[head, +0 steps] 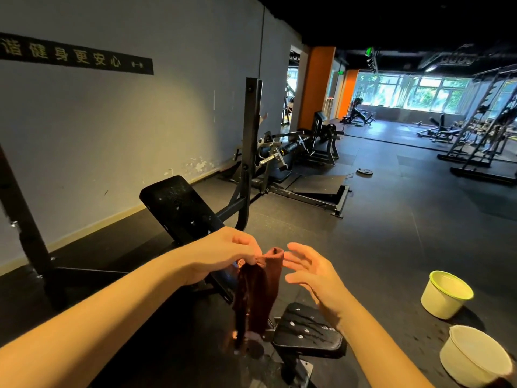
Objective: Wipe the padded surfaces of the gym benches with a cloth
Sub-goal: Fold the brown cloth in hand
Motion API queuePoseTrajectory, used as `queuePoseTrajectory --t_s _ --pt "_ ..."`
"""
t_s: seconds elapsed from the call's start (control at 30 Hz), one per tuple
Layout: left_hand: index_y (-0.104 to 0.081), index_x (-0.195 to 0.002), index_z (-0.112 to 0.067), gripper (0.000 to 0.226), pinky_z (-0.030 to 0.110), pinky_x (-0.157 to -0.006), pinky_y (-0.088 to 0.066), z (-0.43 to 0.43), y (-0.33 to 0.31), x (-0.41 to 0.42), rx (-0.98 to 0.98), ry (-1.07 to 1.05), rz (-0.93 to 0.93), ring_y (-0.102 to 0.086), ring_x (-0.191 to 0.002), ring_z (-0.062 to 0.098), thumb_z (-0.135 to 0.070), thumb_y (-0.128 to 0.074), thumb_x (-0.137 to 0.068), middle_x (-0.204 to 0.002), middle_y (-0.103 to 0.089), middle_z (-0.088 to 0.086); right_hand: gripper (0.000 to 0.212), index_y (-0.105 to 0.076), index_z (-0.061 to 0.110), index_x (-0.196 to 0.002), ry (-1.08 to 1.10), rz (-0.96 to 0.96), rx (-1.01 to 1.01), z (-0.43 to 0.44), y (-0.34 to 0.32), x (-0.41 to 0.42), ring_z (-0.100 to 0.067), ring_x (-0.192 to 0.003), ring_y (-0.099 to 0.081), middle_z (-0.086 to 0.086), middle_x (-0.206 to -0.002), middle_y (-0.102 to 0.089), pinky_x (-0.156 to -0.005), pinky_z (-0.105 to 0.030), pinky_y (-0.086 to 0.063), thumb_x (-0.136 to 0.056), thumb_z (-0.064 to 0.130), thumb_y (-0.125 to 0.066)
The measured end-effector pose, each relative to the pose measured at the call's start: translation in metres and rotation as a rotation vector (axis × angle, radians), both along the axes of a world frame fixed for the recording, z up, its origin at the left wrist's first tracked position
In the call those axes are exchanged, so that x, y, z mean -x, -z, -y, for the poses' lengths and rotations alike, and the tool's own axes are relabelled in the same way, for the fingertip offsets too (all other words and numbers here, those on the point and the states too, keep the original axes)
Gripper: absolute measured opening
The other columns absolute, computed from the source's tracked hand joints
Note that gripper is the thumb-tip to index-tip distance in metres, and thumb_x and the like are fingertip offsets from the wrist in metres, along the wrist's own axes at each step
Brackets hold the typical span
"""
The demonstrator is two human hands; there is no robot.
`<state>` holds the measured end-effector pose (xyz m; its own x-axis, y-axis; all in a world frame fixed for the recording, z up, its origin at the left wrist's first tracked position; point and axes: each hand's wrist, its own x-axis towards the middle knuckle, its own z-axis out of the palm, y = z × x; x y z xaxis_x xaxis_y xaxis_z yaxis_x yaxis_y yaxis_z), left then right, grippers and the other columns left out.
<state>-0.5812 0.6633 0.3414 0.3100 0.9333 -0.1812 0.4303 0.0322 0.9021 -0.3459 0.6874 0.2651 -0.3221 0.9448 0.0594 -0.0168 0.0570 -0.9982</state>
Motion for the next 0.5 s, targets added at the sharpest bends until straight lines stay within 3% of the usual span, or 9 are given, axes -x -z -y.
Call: queuePoseTrajectory --t_s 0.03,0.1,0.17,0.27,0.37,0.5 --pt "-0.075 -0.076 -0.020 0.028 0.024 -0.075 -0.051 0.002 -0.004 0.002 -0.004 0.017 -0.022 -0.068 -0.082 0.009 -0.003 -0.059 -0.092 -0.085 -0.072 0.004 0.066 -0.059 0.018 -0.130 -0.071 -0.026 0.067 0.000 0.001 0.004 -0.018 -0.116 -0.067 -0.007 -0.126 -0.069 -0.092 -0.029 -0.054 -0.069 0.001 -0.074" --pt "-0.074 -0.072 -0.023 0.032 0.025 -0.077 -0.052 0.005 -0.009 0.008 0.002 0.051 -0.071 -0.069 -0.081 0.009 -0.004 -0.059 -0.094 -0.084 -0.072 0.003 0.055 -0.064 0.012 -0.126 -0.144 -0.056 0.099 0.003 0.001 0.010 -0.025 -0.109 -0.070 -0.011 -0.120 -0.073 -0.094 -0.033 -0.052 -0.072 0.008 -0.073" --pt "-0.074 -0.077 -0.022 0.029 0.024 -0.078 -0.053 0.008 -0.009 0.017 0.011 0.075 -0.121 -0.071 -0.085 0.012 -0.007 -0.059 -0.097 -0.088 -0.074 0.004 0.032 -0.072 0.004 -0.106 -0.115 -0.048 0.051 0.009 -0.003 0.012 -0.024 -0.089 -0.071 -0.016 -0.101 -0.075 -0.083 -0.032 -0.052 -0.075 0.011 -0.074" --pt "-0.075 -0.090 -0.017 0.020 0.026 -0.081 -0.053 0.011 -0.001 0.032 -0.029 0.042 -0.126 -0.072 -0.090 0.014 -0.011 -0.059 -0.100 -0.093 -0.076 0.004 0.008 -0.069 0.000 -0.092 -0.052 -0.030 0.003 0.016 -0.016 0.014 -0.010 -0.063 -0.065 -0.010 -0.076 -0.070 -0.060 -0.017 -0.048 -0.085 -0.001 -0.074" --pt "-0.074 -0.091 -0.012 0.016 0.029 -0.088 -0.049 0.012 0.012 0.035 -0.125 -0.083 0.007 -0.070 -0.090 0.009 -0.011 -0.060 -0.099 -0.091 -0.074 0.001 0.006 -0.069 0.004 -0.093 -0.023 -0.009 -0.024 0.019 -0.028 0.021 -0.019 -0.070 -0.066 -0.013 -0.079 -0.070 -0.064 -0.024 -0.051 -0.090 -0.001 -0.068" --pt "-0.069 -0.104 0.002 0.016 0.034 -0.090 -0.051 0.016 0.020 0.026 -0.218 -0.197 0.272 -0.066 -0.092 0.022 -0.011 -0.062 -0.099 -0.101 -0.068 0.024 0.006 -0.068 0.003 -0.098 0.082 -0.006 -0.094 0.023 -0.050 0.027 -0.020 -0.069 -0.067 -0.012 -0.078 -0.070 -0.060 -0.027 -0.052 -0.093 0.001 -0.066"
